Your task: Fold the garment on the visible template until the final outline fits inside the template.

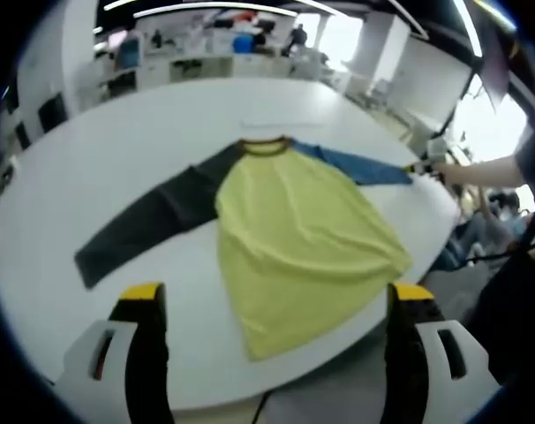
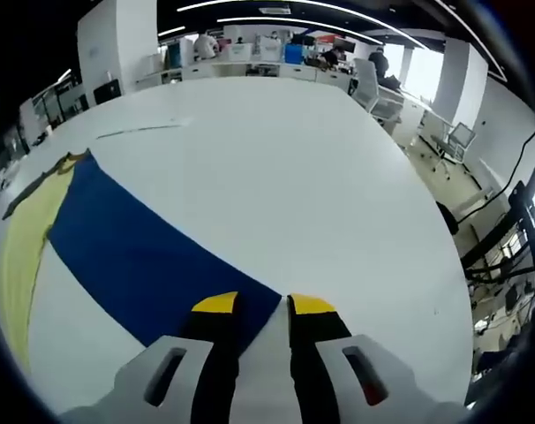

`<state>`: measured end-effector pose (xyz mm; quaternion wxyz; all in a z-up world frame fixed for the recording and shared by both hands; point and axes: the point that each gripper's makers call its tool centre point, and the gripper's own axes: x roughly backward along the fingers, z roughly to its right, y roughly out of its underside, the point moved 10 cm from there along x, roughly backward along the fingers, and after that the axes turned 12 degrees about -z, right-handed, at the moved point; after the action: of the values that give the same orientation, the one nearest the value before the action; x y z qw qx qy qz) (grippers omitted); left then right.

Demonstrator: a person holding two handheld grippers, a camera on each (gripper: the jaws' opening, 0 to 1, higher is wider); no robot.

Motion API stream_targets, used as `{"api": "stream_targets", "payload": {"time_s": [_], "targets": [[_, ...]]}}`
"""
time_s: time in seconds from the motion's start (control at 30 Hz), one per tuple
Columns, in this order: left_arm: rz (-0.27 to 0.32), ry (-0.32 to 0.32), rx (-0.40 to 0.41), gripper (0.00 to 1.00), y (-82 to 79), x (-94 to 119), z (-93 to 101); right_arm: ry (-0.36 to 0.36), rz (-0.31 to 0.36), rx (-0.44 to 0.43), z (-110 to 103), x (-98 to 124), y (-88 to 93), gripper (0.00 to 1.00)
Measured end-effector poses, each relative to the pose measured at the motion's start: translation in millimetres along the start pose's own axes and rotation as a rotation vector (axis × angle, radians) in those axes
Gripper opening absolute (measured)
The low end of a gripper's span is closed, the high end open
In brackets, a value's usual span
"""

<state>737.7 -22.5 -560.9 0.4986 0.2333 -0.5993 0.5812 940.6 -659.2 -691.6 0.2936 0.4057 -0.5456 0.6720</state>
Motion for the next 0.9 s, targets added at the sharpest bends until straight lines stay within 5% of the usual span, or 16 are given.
{"api": "stream_targets", "payload": {"time_s": [0.33,0.9], "targets": [[0.000,-0.003,-0.004,1.00,-4.4,-3.0,-1.0,0.022,0.003,0.045,-0.7,-3.5,-3.2,0.08],[0.012,0.012,-0.017,0.99,-5.1,-4.1,-0.1,0.038,-0.003,-0.033,5.0,16.3,-7.0,0.02]]}}
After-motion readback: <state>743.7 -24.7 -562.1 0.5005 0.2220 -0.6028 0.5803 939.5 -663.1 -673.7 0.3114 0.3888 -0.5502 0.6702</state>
